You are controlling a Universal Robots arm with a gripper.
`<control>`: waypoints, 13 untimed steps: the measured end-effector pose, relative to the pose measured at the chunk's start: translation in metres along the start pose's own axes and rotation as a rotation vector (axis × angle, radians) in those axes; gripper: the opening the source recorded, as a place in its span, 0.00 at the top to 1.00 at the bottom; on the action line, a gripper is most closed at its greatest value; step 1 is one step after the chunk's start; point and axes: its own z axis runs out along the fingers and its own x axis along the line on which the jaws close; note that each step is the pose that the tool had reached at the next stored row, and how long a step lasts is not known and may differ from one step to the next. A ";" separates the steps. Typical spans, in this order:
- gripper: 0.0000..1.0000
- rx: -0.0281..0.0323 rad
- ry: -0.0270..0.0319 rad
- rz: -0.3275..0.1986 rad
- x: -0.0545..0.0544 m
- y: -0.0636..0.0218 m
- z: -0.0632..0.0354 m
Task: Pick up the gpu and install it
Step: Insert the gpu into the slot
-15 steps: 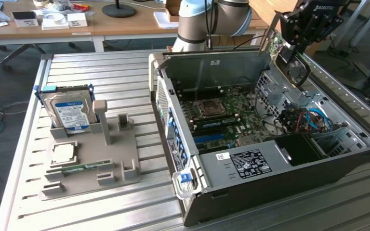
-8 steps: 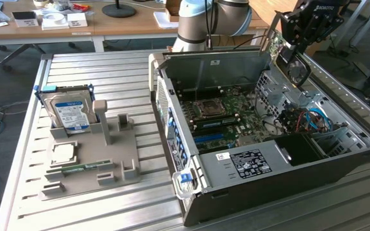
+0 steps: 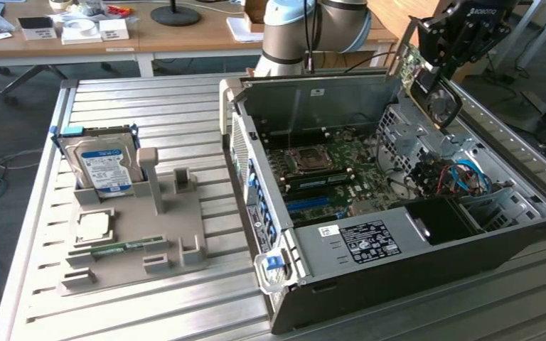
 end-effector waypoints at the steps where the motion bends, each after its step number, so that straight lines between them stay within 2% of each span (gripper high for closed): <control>1: 0.73 0.0000 0.0000 0.000 0.000 0.0000 0.0000; 13: 0.73 0.0000 0.0003 -0.005 0.000 0.0000 0.0000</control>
